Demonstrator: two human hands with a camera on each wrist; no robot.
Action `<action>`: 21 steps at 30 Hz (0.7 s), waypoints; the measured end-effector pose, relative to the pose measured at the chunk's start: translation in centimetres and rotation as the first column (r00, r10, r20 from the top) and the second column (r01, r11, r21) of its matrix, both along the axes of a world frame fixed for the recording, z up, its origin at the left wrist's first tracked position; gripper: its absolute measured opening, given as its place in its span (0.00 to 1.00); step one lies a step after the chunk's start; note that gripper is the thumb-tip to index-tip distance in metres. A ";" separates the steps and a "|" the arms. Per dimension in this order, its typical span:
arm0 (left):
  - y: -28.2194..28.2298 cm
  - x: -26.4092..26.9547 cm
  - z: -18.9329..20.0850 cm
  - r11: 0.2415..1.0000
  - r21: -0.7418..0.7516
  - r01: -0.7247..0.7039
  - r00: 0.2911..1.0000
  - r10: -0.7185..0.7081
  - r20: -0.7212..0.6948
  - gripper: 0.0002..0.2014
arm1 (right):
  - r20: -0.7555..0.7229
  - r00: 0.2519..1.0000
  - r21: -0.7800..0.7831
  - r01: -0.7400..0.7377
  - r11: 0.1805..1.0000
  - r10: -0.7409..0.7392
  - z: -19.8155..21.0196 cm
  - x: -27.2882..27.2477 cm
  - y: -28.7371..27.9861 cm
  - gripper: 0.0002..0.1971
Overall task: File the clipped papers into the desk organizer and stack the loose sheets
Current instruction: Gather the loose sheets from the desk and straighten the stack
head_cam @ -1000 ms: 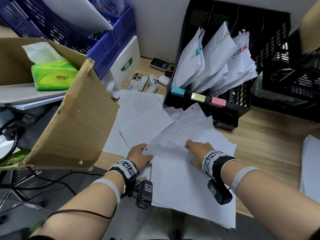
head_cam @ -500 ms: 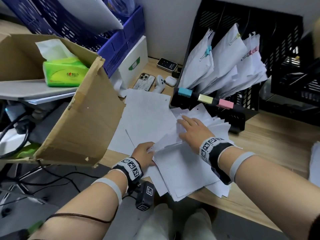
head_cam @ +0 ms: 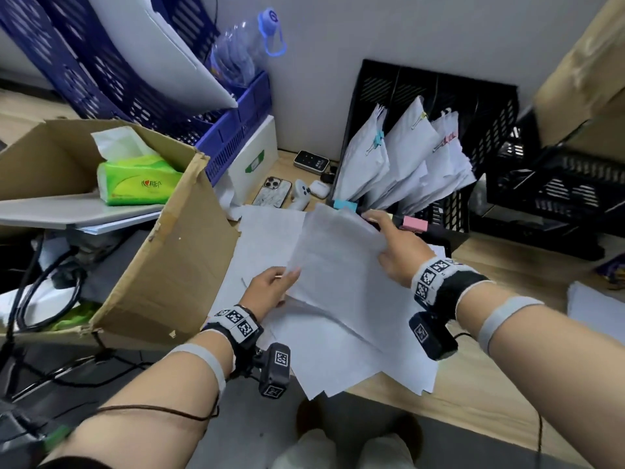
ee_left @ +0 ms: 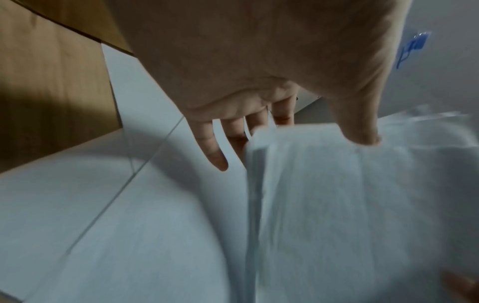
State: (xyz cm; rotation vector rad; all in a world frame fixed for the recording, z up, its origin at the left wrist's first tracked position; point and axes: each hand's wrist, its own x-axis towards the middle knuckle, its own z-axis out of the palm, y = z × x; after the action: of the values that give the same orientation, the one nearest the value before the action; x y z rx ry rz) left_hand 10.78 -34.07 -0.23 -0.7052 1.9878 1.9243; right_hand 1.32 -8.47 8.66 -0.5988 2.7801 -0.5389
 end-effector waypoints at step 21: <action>2.2 0.6 2.7 0.993 0.002 -0.118 0.969 0.116 -0.220 0.23 | 0.408 0.850 -0.459 0.506 0.731 -0.332 -3.7 6.2 0.0 0.15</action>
State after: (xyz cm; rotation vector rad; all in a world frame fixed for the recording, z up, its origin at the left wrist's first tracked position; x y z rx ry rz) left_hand 11.40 -31.88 2.52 -0.6505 2.1297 2.1453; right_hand 7.50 -8.44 4.94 0.0616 2.4344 -1.4391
